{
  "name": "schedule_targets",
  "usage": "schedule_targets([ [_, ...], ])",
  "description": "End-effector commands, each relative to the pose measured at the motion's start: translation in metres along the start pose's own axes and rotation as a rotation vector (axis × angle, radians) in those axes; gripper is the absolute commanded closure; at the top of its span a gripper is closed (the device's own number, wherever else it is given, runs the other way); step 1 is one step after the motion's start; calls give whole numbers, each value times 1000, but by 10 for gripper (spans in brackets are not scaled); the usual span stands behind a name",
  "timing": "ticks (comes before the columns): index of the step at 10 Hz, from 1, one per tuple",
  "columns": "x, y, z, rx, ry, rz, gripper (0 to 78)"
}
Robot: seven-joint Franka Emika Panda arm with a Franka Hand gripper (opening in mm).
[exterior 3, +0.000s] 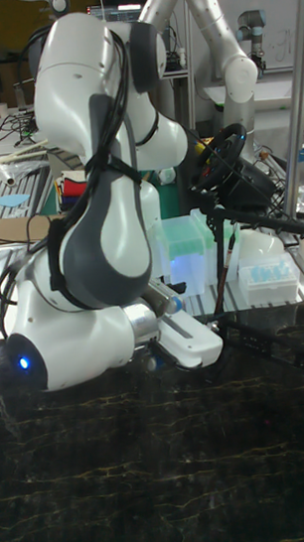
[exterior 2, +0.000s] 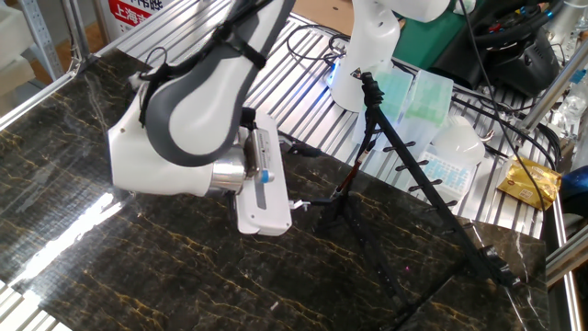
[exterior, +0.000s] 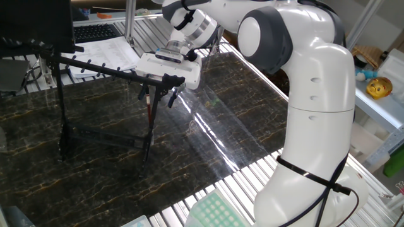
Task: Place the brush on the pen rack
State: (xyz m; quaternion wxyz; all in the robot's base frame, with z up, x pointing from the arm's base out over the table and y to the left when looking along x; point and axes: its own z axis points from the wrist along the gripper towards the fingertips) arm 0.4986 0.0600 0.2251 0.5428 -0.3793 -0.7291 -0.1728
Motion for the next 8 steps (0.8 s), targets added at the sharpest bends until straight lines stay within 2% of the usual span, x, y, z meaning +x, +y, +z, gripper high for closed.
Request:
schedule_targets([
  [1,-14,11,-30,234,-427,-175,1],
  [2,-14,11,-40,241,-434,-203,1],
  [4,-13,9,-55,243,-426,-246,1],
  [6,-13,8,-64,222,-394,-271,1],
  [7,-12,6,-66,196,-383,-284,1],
  [8,-12,5,-66,191,-388,-288,1],
])
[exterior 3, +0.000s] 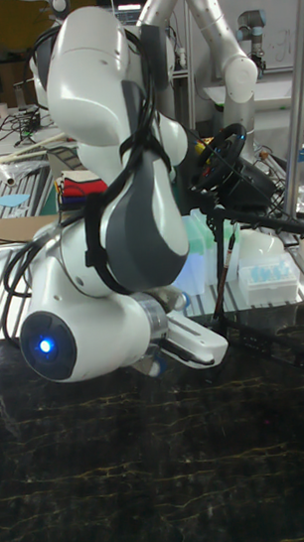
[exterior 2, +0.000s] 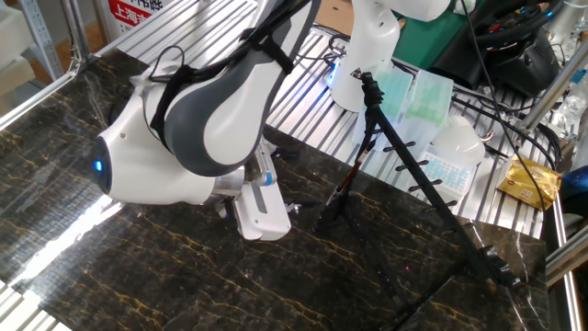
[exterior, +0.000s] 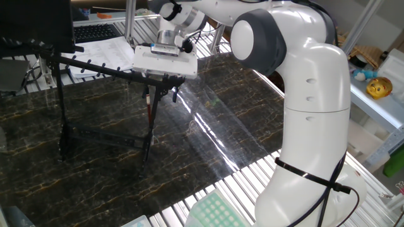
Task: Place the brush on the pen rack
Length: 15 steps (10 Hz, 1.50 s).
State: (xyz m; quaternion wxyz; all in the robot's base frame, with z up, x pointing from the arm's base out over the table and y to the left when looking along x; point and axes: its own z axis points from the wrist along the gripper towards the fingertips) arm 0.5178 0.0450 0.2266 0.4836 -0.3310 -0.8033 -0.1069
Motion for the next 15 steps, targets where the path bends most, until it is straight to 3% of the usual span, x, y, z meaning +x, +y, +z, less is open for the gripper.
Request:
schedule_targets([
  [1,-13,-6,-40,45,-201,-213,1],
  [6,-7,-3,-37,33,-216,-223,1],
  [15,-7,-1,-36,32,-220,-220,1],
])
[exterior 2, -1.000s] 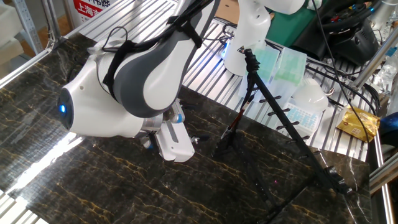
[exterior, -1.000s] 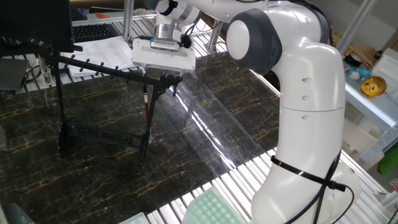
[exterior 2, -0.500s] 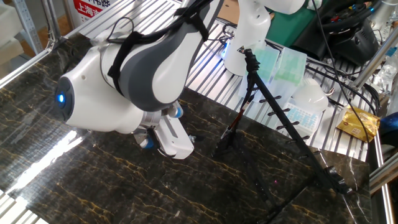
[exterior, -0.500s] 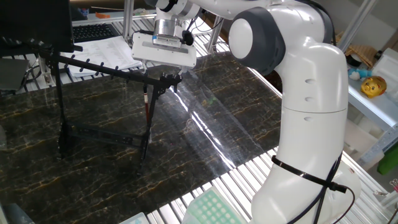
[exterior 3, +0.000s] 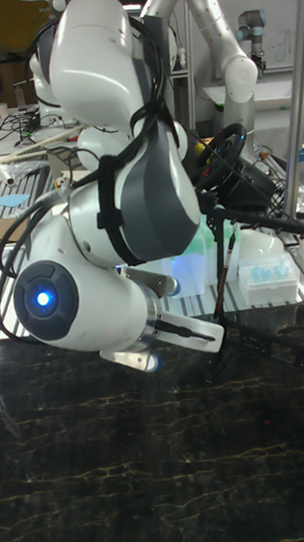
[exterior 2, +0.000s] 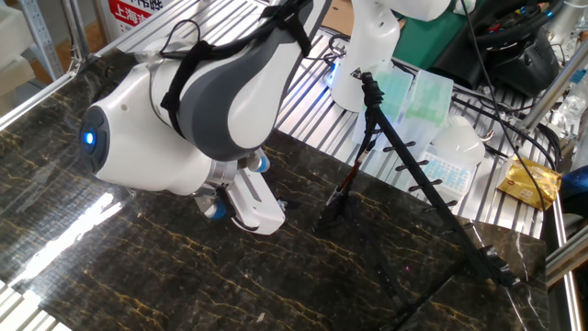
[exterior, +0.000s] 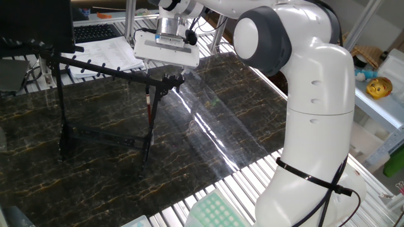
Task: Place the brush on the pen rack
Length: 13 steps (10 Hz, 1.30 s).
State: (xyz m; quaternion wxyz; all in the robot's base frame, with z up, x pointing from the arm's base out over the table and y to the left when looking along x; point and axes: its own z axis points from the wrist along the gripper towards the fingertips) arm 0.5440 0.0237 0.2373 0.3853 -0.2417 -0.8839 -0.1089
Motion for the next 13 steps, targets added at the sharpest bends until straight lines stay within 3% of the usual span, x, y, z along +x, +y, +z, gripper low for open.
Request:
schedule_targets([
  [1,1,0,-2,-3,-6,2,1],
  [4,1,0,-2,-3,-28,22,1],
  [5,1,0,-2,6,-62,7,1],
  [6,1,0,-2,15,-77,-9,1],
  [7,1,0,-2,0,-101,-42,1],
  [11,1,0,-2,-16,-99,-49,1],
  [13,14,9,-19,-18,-112,-39,1],
])
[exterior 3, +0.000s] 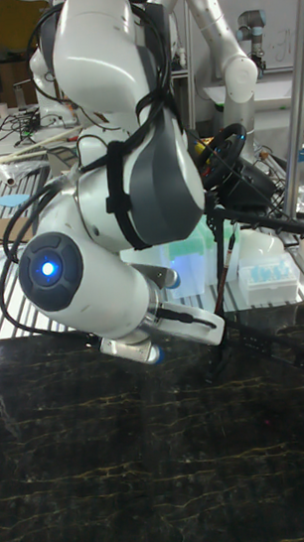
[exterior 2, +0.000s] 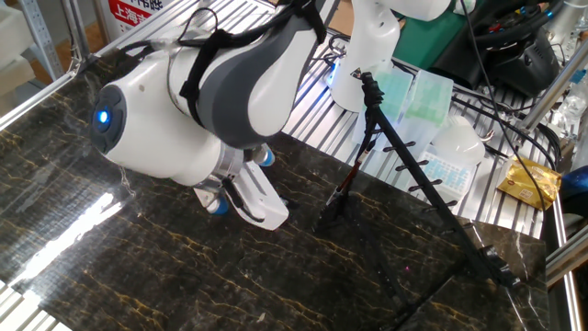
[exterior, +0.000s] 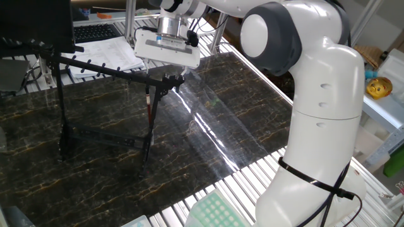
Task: Place the brush on the pen rack
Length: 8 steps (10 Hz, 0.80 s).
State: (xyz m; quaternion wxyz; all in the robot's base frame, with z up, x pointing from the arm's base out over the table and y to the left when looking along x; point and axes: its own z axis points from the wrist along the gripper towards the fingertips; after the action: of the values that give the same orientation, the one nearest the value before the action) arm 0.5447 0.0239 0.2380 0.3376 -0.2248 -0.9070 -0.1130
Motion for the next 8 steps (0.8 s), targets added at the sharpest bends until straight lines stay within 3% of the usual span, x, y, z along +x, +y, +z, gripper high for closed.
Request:
schedule_targets([
  [1,16,11,-24,-10,-25,12,1],
  [3,23,9,-33,-19,-59,-18,1],
  [5,25,4,-39,-24,-133,-71,1],
  [6,24,1,-45,81,-340,-154,1],
  [7,22,1,-47,182,-409,-199,1],
  [8,21,1,-48,175,-414,-208,1],
])
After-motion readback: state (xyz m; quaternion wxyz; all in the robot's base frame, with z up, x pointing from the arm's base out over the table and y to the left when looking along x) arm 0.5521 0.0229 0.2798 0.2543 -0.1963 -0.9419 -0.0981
